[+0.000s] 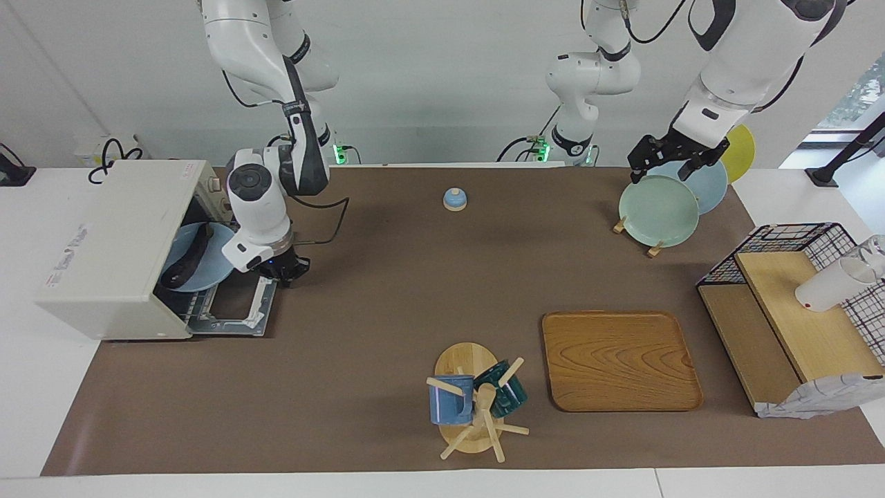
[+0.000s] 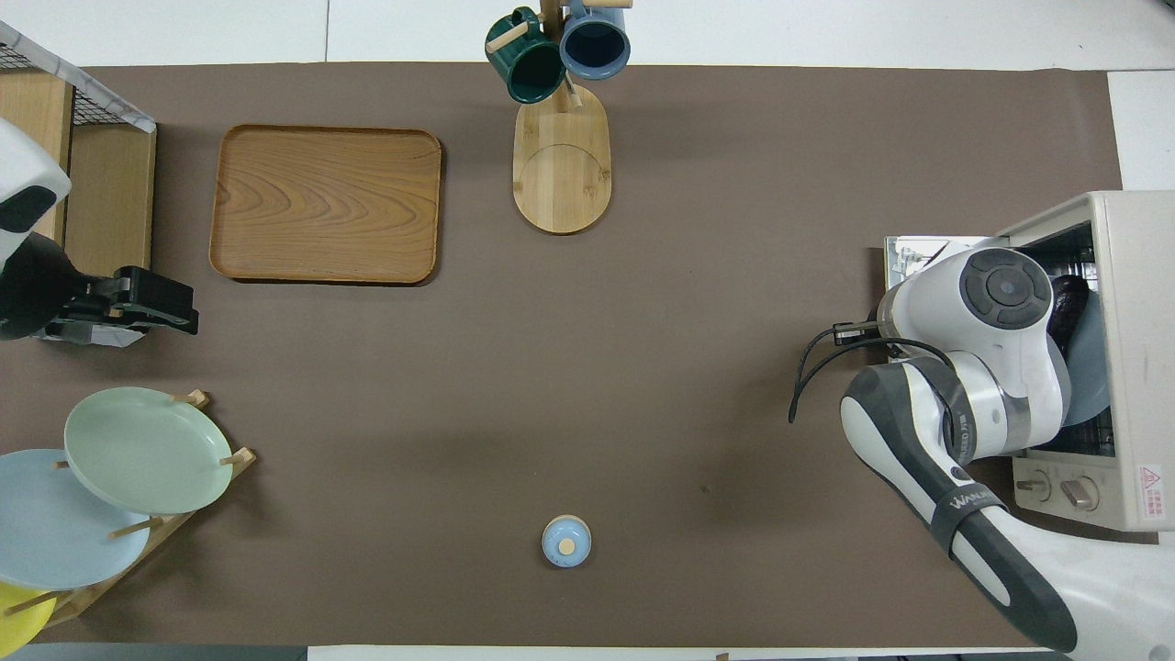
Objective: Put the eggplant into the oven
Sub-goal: 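Push the oven door shut with the right gripper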
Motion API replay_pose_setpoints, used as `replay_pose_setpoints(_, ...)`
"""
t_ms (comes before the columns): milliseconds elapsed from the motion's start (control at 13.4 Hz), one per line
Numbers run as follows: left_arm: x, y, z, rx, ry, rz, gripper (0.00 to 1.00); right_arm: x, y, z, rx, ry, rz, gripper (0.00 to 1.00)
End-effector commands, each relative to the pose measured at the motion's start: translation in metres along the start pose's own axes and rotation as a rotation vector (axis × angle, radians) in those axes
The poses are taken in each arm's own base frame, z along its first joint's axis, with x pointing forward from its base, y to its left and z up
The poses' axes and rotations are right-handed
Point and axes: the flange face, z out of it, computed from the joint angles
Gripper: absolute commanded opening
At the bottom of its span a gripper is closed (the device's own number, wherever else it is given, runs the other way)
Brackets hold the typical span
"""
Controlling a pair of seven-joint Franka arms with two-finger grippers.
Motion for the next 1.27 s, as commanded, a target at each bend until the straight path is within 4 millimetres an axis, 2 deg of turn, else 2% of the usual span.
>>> replay_pose_setpoints(0, -0.003, -0.004, -0.005, 0.021, 0.011, -0.004, 1.0, 0.012, 0.026, -0.028, -0.054, -0.009, -0.073, 0.0)
replay_pose_setpoints(150, -0.003, -0.004, -0.005, 0.021, 0.011, -0.004, 1.0, 0.021, 0.057, -0.06, -0.065, -0.011, -0.134, 0.0)
replay_pose_setpoints(300, -0.003, -0.004, -0.005, 0.021, 0.011, -0.004, 1.0, 0.022, 0.078, -0.08, -0.06, -0.015, -0.169, 0.0)
replay_pose_setpoints(599, -0.003, -0.004, -0.005, 0.021, 0.011, -0.004, 1.0, 0.006, 0.103, -0.106, -0.062, -0.033, -0.179, 0.0)
replay_pose_setpoints(824, -0.003, -0.004, -0.005, 0.021, 0.011, -0.004, 1.0, -0.007, 0.112, -0.128, -0.063, -0.048, -0.185, 0.0)
replay_pose_setpoints(1048, -0.003, -0.004, -0.005, 0.021, 0.011, -0.004, 1.0, -0.017, 0.117, -0.169, -0.067, -0.057, -0.189, 0.0)
replay_pose_setpoints(1198, -0.003, -0.004, -0.005, 0.021, 0.011, -0.004, 1.0, -0.02, 0.112, -0.2, -0.007, -0.038, -0.167, 0.0)
